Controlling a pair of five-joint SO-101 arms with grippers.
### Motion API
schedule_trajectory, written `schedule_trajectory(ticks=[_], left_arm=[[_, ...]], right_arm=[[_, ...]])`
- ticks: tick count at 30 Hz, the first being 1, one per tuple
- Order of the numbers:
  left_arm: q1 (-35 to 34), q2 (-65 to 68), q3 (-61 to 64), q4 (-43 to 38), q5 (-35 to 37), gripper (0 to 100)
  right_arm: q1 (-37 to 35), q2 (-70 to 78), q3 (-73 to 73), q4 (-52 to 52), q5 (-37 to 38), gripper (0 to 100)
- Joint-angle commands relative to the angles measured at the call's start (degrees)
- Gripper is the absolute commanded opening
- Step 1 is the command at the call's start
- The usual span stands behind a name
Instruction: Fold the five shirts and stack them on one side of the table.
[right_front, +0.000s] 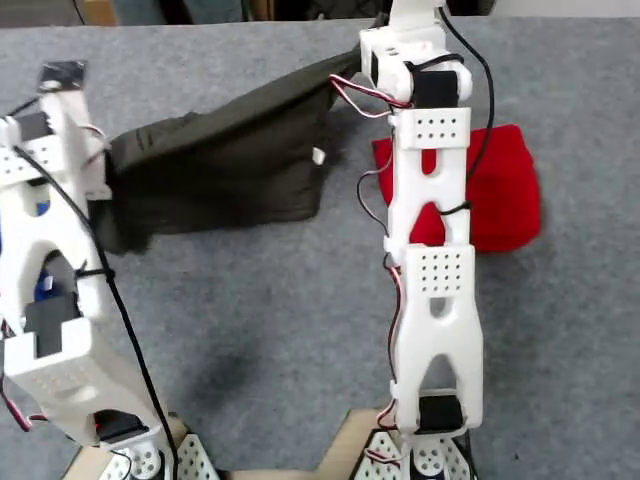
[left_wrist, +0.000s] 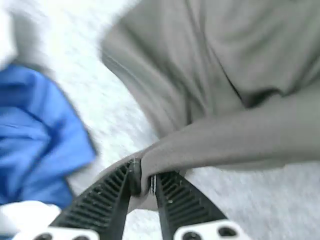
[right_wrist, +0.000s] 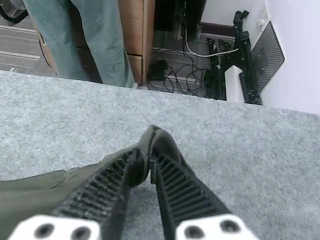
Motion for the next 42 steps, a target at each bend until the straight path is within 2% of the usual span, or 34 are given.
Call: schedule_trajectory(ticks=[1, 5, 7, 11, 14, 21, 23, 25, 33, 42], left_arm=[[-3.38, 2.99, -11.56, 0.18, -0.53, 3], [-4.09, 8.88, -22.9, 0.26, 0.53, 3], [-3.82, 12.04, -28.26, 0.35, 4.13, 4], [-3.21, 16.97, -36.53, 0.79, 12.04, 17], [-2.86, 18.64, -41.8, 4.04, 17.49, 26], [-0.04, 18.11, -52.53, 11.08, 16.97, 25], [0.92, 18.11, -58.77, 15.47, 16.97, 25], [4.97, 18.73, -63.87, 20.57, 15.12, 25], [23.08, 21.01, -50.07, 19.6, 3.87, 25], [32.66, 32.18, -44.88, 14.68, 6.15, 25]], right_arm=[[1.05, -2.59, -1.98, -0.26, 0.18, 1.3], [0.09, -0.48, -2.07, -2.02, 0.44, 1.3], [-0.18, -0.22, -2.15, -3.08, 0.44, 1.3], [-0.35, -0.13, -2.15, -3.16, 0.44, 1.3], [-0.18, -0.04, -2.15, -3.16, 0.44, 1.3], [-0.26, 0.13, -1.63, -3.08, 1.58, 1.3], [-0.26, 0.13, -1.8, -2.99, 1.58, 1.3], [-0.09, 0.13, -1.98, -2.81, 1.58, 1.3], [1.32, -0.04, -2.07, -0.44, 5.98, 1.3], [3.52, -0.04, -5.32, 1.85, 8.09, 1.4]])
